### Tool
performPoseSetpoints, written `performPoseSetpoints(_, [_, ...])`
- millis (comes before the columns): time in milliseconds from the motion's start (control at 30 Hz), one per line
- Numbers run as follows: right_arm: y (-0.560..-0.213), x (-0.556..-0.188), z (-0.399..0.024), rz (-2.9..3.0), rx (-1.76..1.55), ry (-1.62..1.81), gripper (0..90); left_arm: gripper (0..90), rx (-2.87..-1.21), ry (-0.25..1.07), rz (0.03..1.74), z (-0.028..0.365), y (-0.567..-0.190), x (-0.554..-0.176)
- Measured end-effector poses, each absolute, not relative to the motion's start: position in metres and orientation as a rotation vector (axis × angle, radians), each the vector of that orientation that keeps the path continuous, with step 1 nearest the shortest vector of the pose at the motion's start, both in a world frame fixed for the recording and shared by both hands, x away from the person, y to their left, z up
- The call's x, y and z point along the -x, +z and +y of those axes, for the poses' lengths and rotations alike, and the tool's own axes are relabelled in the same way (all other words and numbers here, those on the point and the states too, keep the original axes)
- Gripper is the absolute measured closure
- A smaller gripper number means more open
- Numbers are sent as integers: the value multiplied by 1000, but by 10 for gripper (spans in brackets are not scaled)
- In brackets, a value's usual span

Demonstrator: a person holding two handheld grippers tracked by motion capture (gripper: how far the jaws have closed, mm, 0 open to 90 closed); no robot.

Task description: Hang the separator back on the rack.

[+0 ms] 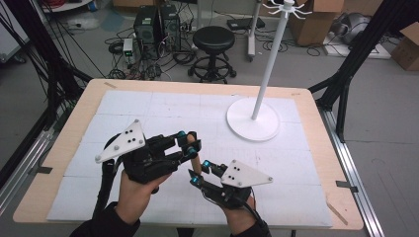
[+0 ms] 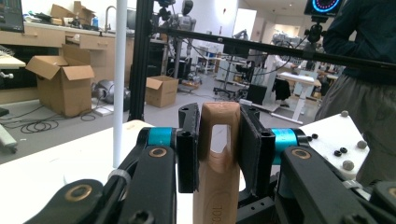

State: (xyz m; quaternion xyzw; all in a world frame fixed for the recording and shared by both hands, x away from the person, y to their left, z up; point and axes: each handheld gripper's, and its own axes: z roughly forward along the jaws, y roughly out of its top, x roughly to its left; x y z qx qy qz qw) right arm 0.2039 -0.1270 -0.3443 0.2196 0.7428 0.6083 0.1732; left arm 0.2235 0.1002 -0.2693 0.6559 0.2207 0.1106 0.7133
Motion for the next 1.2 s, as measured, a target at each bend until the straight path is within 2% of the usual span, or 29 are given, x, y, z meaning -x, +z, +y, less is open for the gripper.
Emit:
performPoseSetpoints(200, [-340,-204,-130,2132,-628,1747,724,683,-1425,223,443,104,-271,-224])
performPoseSetpoints(267, [-341,-205,-130,2153,-619,1761,727,498,-1410,226,429,105,-271,-225])
performPoseSetpoints(400, [-342,-207,-132,2177,-611,1808,728,371,-1404,179,388,111,-270,-228])
performPoseSetpoints(700, [-344,-211,-135,2261,-526,1971,729,340,-1424,37,350,126,-276,-236])
performPoseSetpoints(1200, [-347,-217,-133,2390,-288,2205,729,376,-1458,-156,219,119,-289,-234])
